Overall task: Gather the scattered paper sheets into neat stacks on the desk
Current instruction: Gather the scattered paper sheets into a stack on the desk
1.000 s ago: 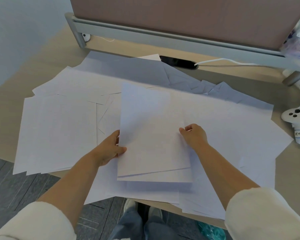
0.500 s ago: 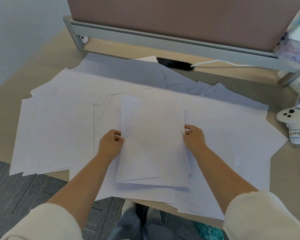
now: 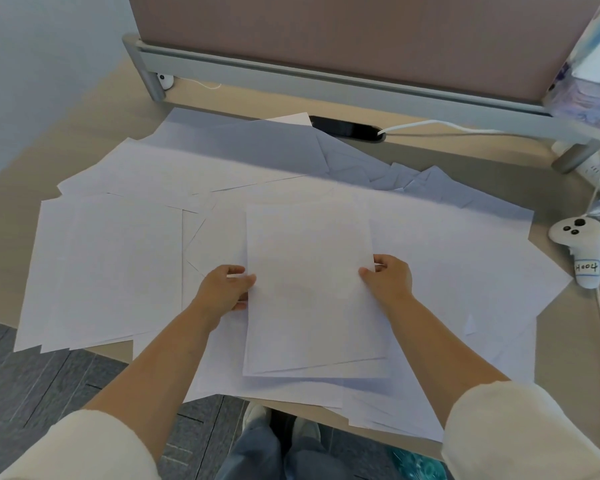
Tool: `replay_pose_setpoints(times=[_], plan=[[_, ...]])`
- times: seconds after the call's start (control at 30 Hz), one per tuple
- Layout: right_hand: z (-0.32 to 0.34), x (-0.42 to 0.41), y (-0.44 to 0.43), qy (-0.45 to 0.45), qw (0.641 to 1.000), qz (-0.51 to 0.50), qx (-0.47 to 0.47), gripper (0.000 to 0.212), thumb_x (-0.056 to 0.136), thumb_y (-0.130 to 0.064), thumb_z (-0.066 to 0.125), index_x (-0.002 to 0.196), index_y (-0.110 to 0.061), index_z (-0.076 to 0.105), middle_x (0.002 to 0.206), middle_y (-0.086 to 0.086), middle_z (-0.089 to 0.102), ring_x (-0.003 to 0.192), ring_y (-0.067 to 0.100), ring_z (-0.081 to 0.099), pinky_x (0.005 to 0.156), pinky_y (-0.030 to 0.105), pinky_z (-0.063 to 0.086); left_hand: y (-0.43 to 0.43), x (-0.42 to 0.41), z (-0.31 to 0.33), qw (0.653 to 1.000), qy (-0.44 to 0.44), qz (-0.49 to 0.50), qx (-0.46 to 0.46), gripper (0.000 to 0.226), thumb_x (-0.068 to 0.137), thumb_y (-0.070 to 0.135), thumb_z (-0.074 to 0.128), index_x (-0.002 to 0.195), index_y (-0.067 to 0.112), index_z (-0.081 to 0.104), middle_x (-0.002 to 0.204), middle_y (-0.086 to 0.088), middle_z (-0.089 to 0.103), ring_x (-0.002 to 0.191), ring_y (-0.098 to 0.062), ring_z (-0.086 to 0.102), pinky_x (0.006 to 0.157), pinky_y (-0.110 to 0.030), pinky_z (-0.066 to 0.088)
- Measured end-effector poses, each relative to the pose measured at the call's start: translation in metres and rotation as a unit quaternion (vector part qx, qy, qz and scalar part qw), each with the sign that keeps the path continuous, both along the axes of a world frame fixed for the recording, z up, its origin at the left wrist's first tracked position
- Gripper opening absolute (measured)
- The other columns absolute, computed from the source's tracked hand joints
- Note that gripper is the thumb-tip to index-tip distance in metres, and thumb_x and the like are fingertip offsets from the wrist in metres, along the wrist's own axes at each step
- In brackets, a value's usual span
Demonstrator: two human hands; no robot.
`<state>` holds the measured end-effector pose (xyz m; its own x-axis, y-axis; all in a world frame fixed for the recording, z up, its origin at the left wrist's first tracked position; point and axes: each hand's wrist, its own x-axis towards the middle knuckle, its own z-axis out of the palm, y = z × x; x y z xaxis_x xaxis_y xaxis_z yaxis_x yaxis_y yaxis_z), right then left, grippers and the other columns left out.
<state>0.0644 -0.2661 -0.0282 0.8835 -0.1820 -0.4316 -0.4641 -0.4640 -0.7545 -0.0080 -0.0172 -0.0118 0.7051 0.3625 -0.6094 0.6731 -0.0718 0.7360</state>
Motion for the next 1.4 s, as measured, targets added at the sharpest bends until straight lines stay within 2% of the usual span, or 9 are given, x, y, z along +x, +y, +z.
replay_pose_setpoints(times=[0.23, 0.5, 0.6, 0.77, 0.9, 1.03, 1.17, 1.3, 1.4], plan=[[0.004, 0.004, -0.004, 0.006, 0.999, 0.017, 0.031, 0.036, 0.084, -0.004, 0.052, 0.117, -0.012, 0.062, 0.091, 0.001, 0.065, 0.074, 0.017, 0.059, 0.063, 0.024, 0.046, -0.017, 0.005, -0.005, 0.999, -0.022, -0.017, 0.039, 0.013, 0.09, 0.004, 0.058, 0.103, 0.004, 0.06, 0.085, -0.009, 0.064, 0.078, -0.024, 0.061, 0.071, -0.032, 0.056], [0.011, 0.019, -0.053, 0.045, 0.988, 0.005, -0.149, 0.036, 0.088, -0.004, 0.046, 0.123, -0.007, 0.052, 0.113, 0.009, 0.058, 0.093, 0.025, 0.052, 0.068, 0.027, 0.042, -0.073, 0.033, 0.002, 0.996, -0.042, -0.074, 0.029, 0.011, 0.092, 0.009, 0.055, 0.101, 0.008, 0.061, 0.093, -0.007, 0.065, 0.08, -0.021, 0.063, 0.074, -0.031, 0.055], [0.014, 0.024, -0.069, 0.081, 0.966, -0.013, -0.244, 0.047, 0.087, -0.007, 0.045, 0.134, -0.01, 0.046, 0.132, 0.011, 0.043, 0.121, 0.031, 0.04, 0.093, 0.039, 0.043, -0.093, 0.046, 0.004, 0.988, -0.046, -0.129, 0.066, 0.019, 0.092, 0.013, 0.052, 0.102, 0.012, 0.068, 0.094, -0.004, 0.066, 0.087, -0.022, 0.062, 0.086, -0.034, 0.05], [0.015, 0.024, -0.081, 0.102, 0.963, -0.03, -0.246, 0.044, 0.093, -0.021, 0.042, 0.134, -0.007, 0.045, 0.137, 0.013, 0.034, 0.125, 0.032, 0.034, 0.097, 0.041, 0.037, -0.109, 0.056, 0.002, 0.992, -0.012, -0.118, 0.047, 0.017, 0.091, 0.008, 0.047, 0.086, 0.014, 0.061, 0.093, -0.01, 0.058, 0.089, -0.024, 0.056, 0.079, -0.033, 0.046], [0.014, 0.025, -0.085, 0.087, 0.967, -0.033, -0.238, 0.048, 0.095, -0.031, 0.042, 0.135, -0.005, 0.045, 0.136, 0.016, 0.04, 0.125, 0.034, 0.038, 0.097, 0.043, 0.039, -0.114, 0.061, 0.003, 0.997, 0.028, -0.067, -0.029, 0.031, 0.09, 0.012, 0.051, 0.121, 0.013, 0.05, 0.099, -0.01, 0.06, 0.084, -0.025, 0.061, 0.069, -0.032, 0.05], [0.013, 0.027, -0.089, 0.089, 0.975, -0.038, -0.201, 0.045, 0.091, -0.03, 0.049, 0.131, -0.01, 0.047, 0.131, 0.012, 0.052, 0.12, 0.033, 0.048, 0.096, 0.04, 0.042, -0.114, 0.063, 0.004, 0.996, 0.037, -0.072, -0.047, 0.008, 0.09, 0.012, 0.052, 0.087, 0.009, 0.058, 0.074, -0.006, 0.052, 0.065, -0.018, 0.049, 0.057, -0.025, 0.041], [0.014, 0.026, -0.089, 0.071, 0.986, -0.06, -0.139, 0.045, 0.091, -0.029, 0.054, 0.13, -0.009, 0.041, 0.125, 0.011, 0.057, 0.107, 0.031, 0.057, 0.079, 0.031, 0.042, -0.115, 0.062, -0.001, 0.993, 0.03, -0.115, 0.006, 0.026, 0.089, 0.019, 0.054, 0.112, 0.006, 0.053, 0.093, -0.003, 0.058, 0.087, -0.024, 0.054, 0.073, -0.031, 0.043], [0.013, 0.021, -0.086, 0.031, 0.992, -0.016, -0.118, 0.041, 0.094, -0.023, 0.049, 0.134, -0.015, 0.045, 0.131, 0.009, 0.056, 0.111, 0.029, 0.056, 0.086, 0.032, 0.043, -0.115, 0.059, -0.001, 0.989, 0.014, -0.14, 0.035, 0.043, 0.093, 0.016, 0.05, 0.133, 0.011, 0.036, 0.113, -0.002, 0.052, 0.096, -0.022, 0.048, 0.084, -0.032, 0.043], [0.011, 0.021, -0.084, 0.012, 0.995, -0.013, -0.099, 0.035, 0.094, -0.013, 0.044, 0.129, -0.016, 0.051, 0.095, 0.002, 0.061, 0.086, 0.023, 0.056, 0.072, 0.026, 0.04, -0.111, 0.056, -0.002, 0.987, -0.005, -0.156, 0.032, 0.055, 0.092, 0.007, 0.049, 0.142, 0.017, 0.029, 0.13, -0.006, 0.049, 0.1, -0.02, 0.046, 0.084, -0.03, 0.041]])
